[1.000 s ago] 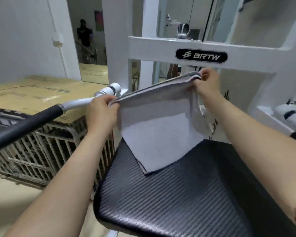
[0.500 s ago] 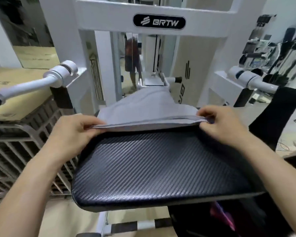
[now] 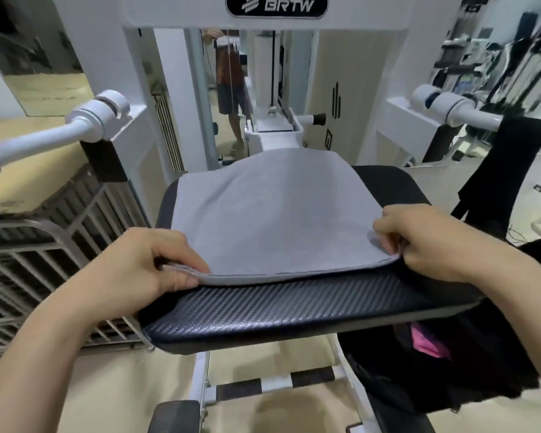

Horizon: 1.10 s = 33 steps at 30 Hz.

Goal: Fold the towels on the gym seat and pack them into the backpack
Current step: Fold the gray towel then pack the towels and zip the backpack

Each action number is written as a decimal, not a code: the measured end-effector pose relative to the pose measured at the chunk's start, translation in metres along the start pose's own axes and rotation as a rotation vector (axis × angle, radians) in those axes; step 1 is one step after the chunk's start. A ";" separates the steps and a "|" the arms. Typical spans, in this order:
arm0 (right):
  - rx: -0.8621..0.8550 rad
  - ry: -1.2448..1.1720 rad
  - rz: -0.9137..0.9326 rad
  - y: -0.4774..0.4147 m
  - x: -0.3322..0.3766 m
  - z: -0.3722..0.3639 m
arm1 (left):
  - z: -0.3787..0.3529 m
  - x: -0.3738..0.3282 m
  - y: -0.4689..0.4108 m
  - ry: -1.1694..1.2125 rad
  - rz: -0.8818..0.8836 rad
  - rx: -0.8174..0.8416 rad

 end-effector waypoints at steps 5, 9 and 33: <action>0.662 -0.324 0.050 0.020 0.016 0.005 | -0.022 -0.019 0.012 0.322 0.079 0.390; 0.151 -0.530 -0.169 -0.075 0.000 0.040 | 0.047 0.032 -0.046 -0.058 0.215 -0.301; -0.284 -1.030 -0.120 -0.018 -0.028 0.045 | 0.068 -0.003 0.019 -0.124 -0.019 -0.799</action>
Point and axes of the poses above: each hand's wrist, its own y-axis away from the middle knuckle, its own z-axis out of the back of the hand, x = y × z, the point moved 10 cm from there along -y, towards the middle knuckle, and after that the axes turned 10 degrees about -z, right-handed, at the moved point
